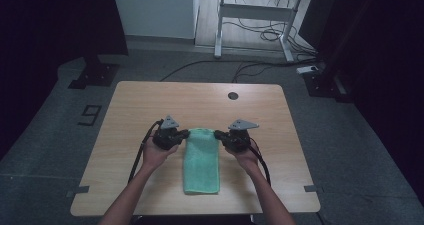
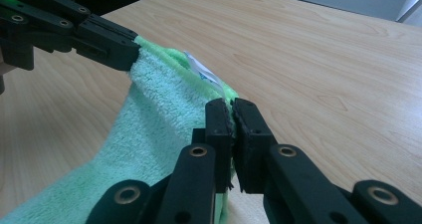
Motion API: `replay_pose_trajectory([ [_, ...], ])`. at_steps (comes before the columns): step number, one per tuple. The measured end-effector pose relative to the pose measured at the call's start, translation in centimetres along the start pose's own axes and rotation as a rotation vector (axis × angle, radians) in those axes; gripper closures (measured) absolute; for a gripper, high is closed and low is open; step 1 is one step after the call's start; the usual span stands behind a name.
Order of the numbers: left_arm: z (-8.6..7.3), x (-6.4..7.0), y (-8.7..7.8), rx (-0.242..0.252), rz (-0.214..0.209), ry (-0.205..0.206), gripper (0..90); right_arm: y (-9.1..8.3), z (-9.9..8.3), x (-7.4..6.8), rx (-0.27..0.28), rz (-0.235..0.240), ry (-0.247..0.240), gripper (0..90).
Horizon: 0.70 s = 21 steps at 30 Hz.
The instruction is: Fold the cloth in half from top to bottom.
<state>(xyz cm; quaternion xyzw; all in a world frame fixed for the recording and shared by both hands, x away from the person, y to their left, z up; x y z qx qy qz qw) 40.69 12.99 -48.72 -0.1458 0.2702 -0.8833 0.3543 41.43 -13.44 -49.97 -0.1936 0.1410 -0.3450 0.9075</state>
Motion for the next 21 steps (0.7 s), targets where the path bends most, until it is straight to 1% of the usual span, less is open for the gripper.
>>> replay_pose_trajectory([
  [7,0.01,0.32,-0.55,-0.008,-0.003,0.000,86.0,-0.30,0.16,-0.41,-0.001,0.006,-0.007,85.3],
  [9,0.00,0.44,-0.70,-0.004,-0.006,0.001,86.0,-0.40,0.14,-0.48,0.000,0.010,-0.007,85.3],
  [21,-0.07,0.51,-0.56,-0.009,-0.008,-0.004,86.2,-0.50,-0.05,-0.51,-0.003,0.011,-0.009,85.3],
])
Point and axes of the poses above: each handheld gripper's, and its own axes: y roughly forward along the jaws, z roughly out of its top, x roughly to its right, the point moved 1 cm from there along y, roughly forward along the jaws, and after that the axes turned 1 degree about y, right-handed, at the moved point
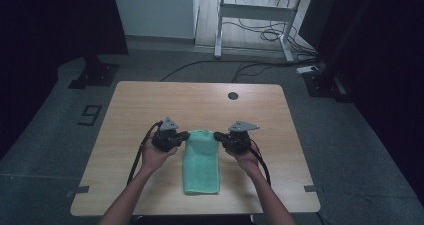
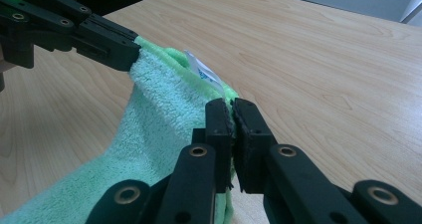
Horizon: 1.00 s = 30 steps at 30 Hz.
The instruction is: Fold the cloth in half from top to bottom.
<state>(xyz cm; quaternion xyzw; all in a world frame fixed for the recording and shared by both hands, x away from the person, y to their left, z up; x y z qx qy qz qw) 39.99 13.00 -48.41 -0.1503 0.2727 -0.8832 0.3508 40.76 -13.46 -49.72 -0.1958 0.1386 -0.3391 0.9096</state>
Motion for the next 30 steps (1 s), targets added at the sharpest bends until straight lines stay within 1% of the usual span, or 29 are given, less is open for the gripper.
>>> replay_pose_trajectory([
  [7,-0.2,0.6,-0.9,0.013,-0.005,0.013,86.3,-0.6,0.0,-0.6,0.014,0.013,-0.012,85.3],
  [12,-0.5,1.2,-1.4,0.022,-0.012,0.018,86.3,-1.0,-0.4,-1.1,0.013,0.022,-0.022,85.3],
  [15,-0.8,1.6,-1.7,0.027,-0.020,0.020,86.2,-1.3,-0.8,-1.3,0.016,0.033,-0.018,85.3],
  [19,-1.3,2.1,-1.9,0.016,-0.010,0.039,86.2,-1.6,-1.3,-1.7,0.011,0.043,-0.025,85.3],
  [23,-1.7,2.4,-1.8,0.004,-0.013,0.029,86.3,-1.6,-1.7,-1.8,0.005,0.042,-0.021,85.3],
  [28,-2.1,2.6,-2.1,0.001,-0.018,0.016,86.2,-1.7,-1.9,-2.0,0.004,0.051,-0.015,85.3],
  [30,-2.3,2.7,-2.3,0.003,-0.028,0.003,86.2,-1.9,-2.0,-2.2,0.006,0.056,-0.015,85.3],
])
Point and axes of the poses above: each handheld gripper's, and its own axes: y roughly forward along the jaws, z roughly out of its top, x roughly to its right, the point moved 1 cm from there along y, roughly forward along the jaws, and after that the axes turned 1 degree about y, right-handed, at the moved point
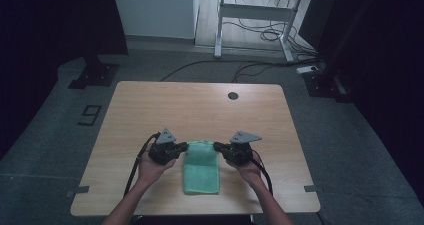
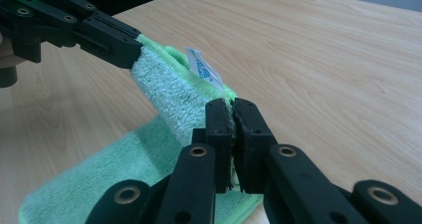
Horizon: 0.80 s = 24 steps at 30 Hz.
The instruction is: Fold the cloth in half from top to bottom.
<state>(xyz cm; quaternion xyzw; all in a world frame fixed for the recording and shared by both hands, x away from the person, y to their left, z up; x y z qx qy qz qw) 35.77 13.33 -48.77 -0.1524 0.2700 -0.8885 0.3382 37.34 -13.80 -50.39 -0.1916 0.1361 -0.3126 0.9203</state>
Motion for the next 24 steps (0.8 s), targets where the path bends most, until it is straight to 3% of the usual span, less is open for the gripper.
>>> replay_pose_trajectory([
  [7,-1.3,1.3,-1.0,0.011,-0.023,-0.004,86.1,-0.9,-0.7,-1.0,0.019,0.027,0.004,85.2],
  [18,-4.1,3.6,-1.3,-0.016,-0.042,0.027,85.5,-1.6,-3.3,-2.5,-0.018,0.064,-0.005,85.1],
  [24,-5.5,4.4,-1.4,-0.030,-0.063,0.023,85.0,-1.8,-4.9,-3.2,-0.036,0.080,-0.005,85.0],
])
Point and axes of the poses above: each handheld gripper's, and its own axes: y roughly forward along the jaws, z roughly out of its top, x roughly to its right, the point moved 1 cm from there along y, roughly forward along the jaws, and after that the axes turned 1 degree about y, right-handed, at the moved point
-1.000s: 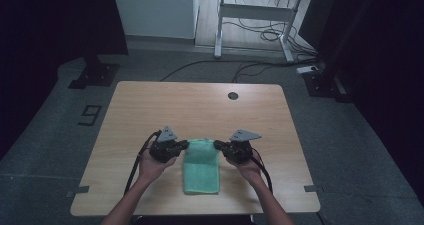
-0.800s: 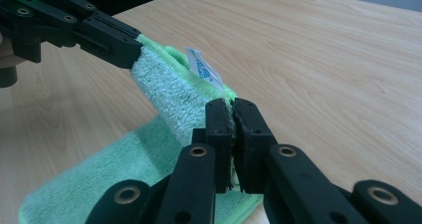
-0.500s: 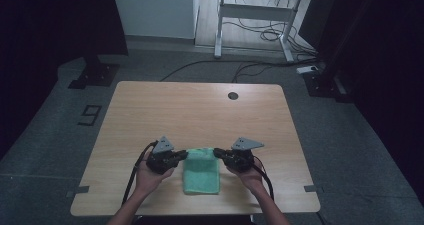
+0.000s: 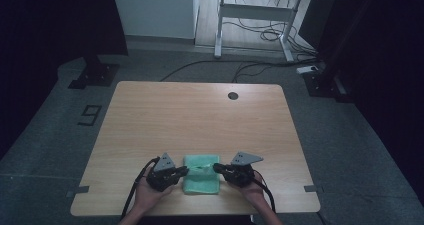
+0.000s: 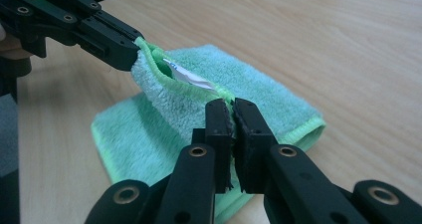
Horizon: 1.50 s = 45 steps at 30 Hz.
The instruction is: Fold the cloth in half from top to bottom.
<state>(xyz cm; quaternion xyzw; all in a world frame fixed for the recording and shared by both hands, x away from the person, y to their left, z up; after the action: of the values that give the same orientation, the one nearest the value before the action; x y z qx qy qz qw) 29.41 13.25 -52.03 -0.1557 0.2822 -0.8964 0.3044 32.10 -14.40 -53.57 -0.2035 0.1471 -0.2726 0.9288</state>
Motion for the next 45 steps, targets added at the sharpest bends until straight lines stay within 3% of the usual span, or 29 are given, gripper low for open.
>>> replay_pose_trajectory([
  [6,-1.2,0.8,0.0,-0.008,-0.011,0.008,83.7,-0.4,-1.2,-0.9,-0.002,0.020,-0.001,84.5],
  [11,-2.2,1.1,0.2,-0.021,-0.022,0.004,78.7,-0.5,-2.1,-1.8,-0.030,0.034,-0.029,81.5],
  [19,-2.5,1.7,-1.0,0.008,-0.044,0.014,56.5,-0.7,-2.7,-3.2,-0.054,0.080,-0.058,67.0],
  [21,-2.4,1.8,-1.4,0.017,-0.042,0.019,53.0,-1.0,-2.8,-3.5,-0.062,0.074,-0.069,60.8],
  [26,-1.4,1.2,-1.7,0.037,-0.031,0.007,50.8,-1.9,-2.0,-3.2,-0.003,0.051,-0.041,54.0],
  [31,0.1,0.1,-0.4,0.039,-0.024,-0.020,51.6,-1.4,-0.5,-1.7,-0.004,-0.011,-0.016,52.2],
  [35,1.1,-0.5,1.3,0.005,-0.026,-0.019,52.1,0.3,-0.1,-1.0,-0.046,-0.020,-0.007,50.5],
  [39,0.6,-0.5,2.7,-0.060,-0.022,0.002,52.3,1.5,-0.9,-1.8,-0.105,0.009,-0.031,48.7],
  [43,-0.3,-0.2,3.1,-0.084,-0.017,0.012,52.1,1.4,-2.0,-2.8,-0.150,-0.002,-0.071,46.7],
  [45,-0.8,0.0,3.3,-0.094,-0.016,0.014,51.9,1.0,-2.4,-3.2,-0.147,-0.019,-0.085,46.7],
])
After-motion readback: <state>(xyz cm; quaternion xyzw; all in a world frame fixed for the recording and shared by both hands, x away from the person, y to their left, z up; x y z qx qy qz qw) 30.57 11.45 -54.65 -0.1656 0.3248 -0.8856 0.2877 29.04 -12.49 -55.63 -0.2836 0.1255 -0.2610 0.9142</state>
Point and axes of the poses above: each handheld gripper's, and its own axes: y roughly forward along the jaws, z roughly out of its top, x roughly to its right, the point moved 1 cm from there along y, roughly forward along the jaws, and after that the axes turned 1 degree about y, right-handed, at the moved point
